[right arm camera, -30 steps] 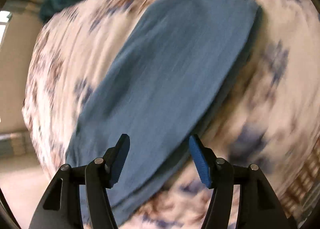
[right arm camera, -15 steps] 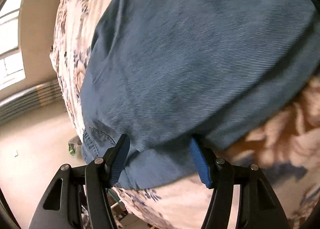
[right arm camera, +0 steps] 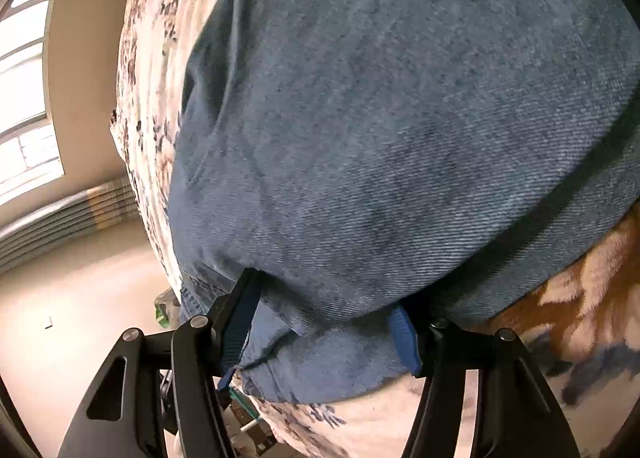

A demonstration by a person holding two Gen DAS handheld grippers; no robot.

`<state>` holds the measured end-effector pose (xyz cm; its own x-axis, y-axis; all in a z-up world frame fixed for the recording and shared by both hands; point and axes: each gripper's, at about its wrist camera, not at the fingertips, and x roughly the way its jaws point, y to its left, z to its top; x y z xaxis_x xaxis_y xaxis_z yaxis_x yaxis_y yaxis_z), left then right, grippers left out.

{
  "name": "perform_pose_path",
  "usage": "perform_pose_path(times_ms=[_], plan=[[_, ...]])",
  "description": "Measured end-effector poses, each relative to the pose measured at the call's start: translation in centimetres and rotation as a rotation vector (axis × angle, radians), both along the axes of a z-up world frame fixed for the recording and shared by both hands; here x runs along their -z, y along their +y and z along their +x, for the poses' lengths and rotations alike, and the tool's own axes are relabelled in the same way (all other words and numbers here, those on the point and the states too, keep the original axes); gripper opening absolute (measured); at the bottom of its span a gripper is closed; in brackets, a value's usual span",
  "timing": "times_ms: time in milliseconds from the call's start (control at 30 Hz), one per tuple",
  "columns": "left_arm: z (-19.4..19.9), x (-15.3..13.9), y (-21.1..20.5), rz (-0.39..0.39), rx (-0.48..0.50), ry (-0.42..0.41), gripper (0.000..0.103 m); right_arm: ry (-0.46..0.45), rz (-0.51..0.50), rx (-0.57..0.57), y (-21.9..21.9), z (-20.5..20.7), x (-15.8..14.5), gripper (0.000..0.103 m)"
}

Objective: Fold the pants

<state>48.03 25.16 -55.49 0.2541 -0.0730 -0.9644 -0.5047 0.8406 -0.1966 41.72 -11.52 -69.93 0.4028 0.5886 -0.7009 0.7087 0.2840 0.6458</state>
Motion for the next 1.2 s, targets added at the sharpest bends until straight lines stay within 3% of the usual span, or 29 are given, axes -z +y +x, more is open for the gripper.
perform_pose_path(times_ms=[200, 400, 600, 633, 767, 900, 1100, 1200], plan=[[0.5, -0.1, -0.3, 0.030, 0.042, -0.023, 0.053, 0.005, -0.039, 0.012, 0.1, 0.8, 0.2, 0.060], [0.4, -0.2, -0.1, 0.043, 0.080, -0.048, 0.042, 0.011, -0.088, -0.003, -0.3, 0.4, 0.0, 0.046], [0.5, -0.9, -0.7, 0.093, 0.142, -0.088, 0.025, 0.013, -0.101, -0.008, -0.4, 0.3, 0.1, 0.043], [0.5, -1.1, -0.6, 0.110, 0.145, -0.092, 0.016, 0.013, -0.103, -0.010, -0.4, 0.3, 0.1, 0.043], [0.1, -1.5, 0.6, 0.064, 0.113, -0.110, 0.014, 0.022, -0.132, -0.017, -0.5, 0.0, -0.4, 0.030], [-1.3, -3.0, 1.1, 0.026, 0.105, -0.148, 0.013, -0.006, -0.194, -0.036, -0.9, -0.4, -2.5, 0.006], [-4.7, -5.5, 1.7, -0.036, 0.087, -0.168, 0.013, -0.063, -0.249, -0.098, -1.6, -2.0, -7.3, 0.005], [-5.7, -4.8, 2.3, -0.035, 0.072, -0.138, 0.013, -0.031, -0.270, -0.144, -2.2, -3.0, -7.1, 0.005]])
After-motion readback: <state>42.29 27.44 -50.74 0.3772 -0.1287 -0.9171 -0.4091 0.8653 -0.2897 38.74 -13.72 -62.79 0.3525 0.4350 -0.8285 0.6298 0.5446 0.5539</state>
